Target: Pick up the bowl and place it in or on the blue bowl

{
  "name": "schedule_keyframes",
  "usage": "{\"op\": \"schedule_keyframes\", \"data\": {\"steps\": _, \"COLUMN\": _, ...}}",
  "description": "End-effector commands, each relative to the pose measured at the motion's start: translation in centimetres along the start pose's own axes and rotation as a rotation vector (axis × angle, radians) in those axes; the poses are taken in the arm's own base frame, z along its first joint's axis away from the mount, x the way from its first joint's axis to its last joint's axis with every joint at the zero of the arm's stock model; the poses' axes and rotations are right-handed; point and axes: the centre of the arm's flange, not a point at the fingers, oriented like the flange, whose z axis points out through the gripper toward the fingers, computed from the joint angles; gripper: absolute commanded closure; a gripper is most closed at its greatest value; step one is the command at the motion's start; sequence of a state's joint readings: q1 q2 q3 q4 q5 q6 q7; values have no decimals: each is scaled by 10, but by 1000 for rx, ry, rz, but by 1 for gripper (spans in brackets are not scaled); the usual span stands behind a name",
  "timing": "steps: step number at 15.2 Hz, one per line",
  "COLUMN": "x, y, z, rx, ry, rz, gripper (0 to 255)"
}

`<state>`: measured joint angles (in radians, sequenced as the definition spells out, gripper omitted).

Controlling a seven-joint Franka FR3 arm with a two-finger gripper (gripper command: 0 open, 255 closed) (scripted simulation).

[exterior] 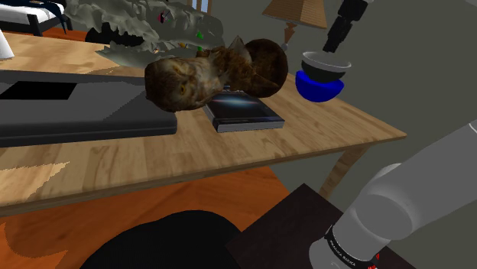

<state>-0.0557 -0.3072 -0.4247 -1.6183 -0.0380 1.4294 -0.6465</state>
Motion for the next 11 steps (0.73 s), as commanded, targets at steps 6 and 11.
{"op": "schedule_keyframes", "data": {"steps": 6, "x": 1, "y": 0, "z": -43, "rx": 0, "ry": 0, "rz": 0, "gripper": 0}}
{"op": "schedule_keyframes", "data": {"steps": 11, "x": 1, "y": 0, "z": -43, "rx": 0, "ry": 0, "rz": 0, "gripper": 0}}
